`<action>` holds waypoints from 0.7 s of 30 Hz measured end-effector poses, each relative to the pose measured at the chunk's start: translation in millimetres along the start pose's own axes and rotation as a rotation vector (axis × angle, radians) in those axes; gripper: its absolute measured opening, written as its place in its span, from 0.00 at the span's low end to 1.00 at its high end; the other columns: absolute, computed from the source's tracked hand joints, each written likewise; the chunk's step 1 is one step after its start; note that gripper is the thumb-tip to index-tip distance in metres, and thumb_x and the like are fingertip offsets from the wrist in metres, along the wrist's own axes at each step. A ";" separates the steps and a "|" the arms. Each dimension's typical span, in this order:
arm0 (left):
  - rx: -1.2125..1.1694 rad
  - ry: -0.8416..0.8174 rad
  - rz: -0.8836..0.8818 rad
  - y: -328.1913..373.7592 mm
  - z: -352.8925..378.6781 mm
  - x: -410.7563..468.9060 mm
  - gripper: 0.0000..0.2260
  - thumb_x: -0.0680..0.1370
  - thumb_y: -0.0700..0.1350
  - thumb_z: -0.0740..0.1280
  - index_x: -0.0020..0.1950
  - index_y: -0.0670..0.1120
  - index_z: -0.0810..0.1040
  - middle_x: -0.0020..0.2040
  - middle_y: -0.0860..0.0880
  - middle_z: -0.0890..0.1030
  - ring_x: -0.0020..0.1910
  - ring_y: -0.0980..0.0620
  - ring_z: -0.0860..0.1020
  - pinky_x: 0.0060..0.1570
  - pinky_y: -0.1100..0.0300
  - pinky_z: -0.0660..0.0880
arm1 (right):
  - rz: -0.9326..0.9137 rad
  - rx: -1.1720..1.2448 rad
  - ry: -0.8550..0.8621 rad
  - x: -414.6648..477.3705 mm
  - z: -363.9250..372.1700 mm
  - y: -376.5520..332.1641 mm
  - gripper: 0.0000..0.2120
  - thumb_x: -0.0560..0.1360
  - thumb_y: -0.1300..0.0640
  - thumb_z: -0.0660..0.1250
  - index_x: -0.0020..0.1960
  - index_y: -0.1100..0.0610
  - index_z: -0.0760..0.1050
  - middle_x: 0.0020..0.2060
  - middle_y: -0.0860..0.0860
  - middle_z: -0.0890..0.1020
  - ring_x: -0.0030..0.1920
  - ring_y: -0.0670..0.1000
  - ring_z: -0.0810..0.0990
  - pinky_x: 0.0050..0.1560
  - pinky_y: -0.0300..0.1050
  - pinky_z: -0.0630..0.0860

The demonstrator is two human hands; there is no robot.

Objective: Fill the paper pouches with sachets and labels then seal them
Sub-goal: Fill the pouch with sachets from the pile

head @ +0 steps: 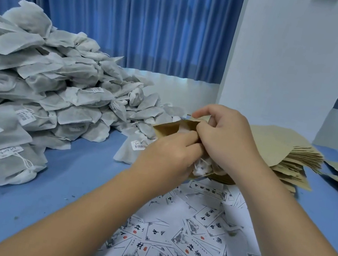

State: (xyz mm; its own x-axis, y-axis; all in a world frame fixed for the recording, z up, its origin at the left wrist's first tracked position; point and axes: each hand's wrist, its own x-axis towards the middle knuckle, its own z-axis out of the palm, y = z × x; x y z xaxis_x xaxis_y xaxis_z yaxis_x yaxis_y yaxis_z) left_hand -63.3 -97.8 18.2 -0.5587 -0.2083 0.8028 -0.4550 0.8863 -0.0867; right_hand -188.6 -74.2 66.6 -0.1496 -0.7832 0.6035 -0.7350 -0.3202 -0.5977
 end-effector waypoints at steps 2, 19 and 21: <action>-0.056 0.004 -0.077 0.3 3.5 0.4 0.05 0.69 0.37 0.65 0.37 0.36 0.77 0.34 0.39 0.76 0.29 0.42 0.73 0.25 0.60 0.65 | -0.033 0.063 -0.057 -1.7 0.1 -5.2 0.15 0.70 0.65 0.61 0.45 0.47 0.78 0.21 0.42 0.71 0.26 0.41 0.70 0.28 0.30 0.66; -0.446 0.190 -0.382 -21.9 1.4 -8.1 0.15 0.68 0.37 0.58 0.39 0.48 0.84 0.34 0.64 0.79 0.35 0.64 0.78 0.38 0.70 0.72 | 0.115 -0.133 0.190 3.4 -12.6 15.2 0.13 0.70 0.62 0.61 0.48 0.48 0.78 0.26 0.46 0.74 0.29 0.43 0.76 0.32 0.40 0.74; -0.352 0.238 -0.567 -40.9 0.8 -13.6 0.12 0.70 0.40 0.59 0.36 0.53 0.80 0.32 0.62 0.77 0.33 0.64 0.75 0.36 0.66 0.70 | 0.138 -0.142 0.191 3.1 -14.6 16.3 0.13 0.71 0.62 0.61 0.49 0.49 0.78 0.28 0.47 0.75 0.31 0.47 0.76 0.34 0.46 0.77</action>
State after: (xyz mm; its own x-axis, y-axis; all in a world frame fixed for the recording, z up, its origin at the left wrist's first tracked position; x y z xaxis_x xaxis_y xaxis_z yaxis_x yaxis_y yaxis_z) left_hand -37.6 -131.5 10.4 -0.1167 -0.6166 0.7786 -0.3575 0.7574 0.5463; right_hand -210.7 -74.0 66.4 -0.3674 -0.6950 0.6180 -0.7819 -0.1289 -0.6099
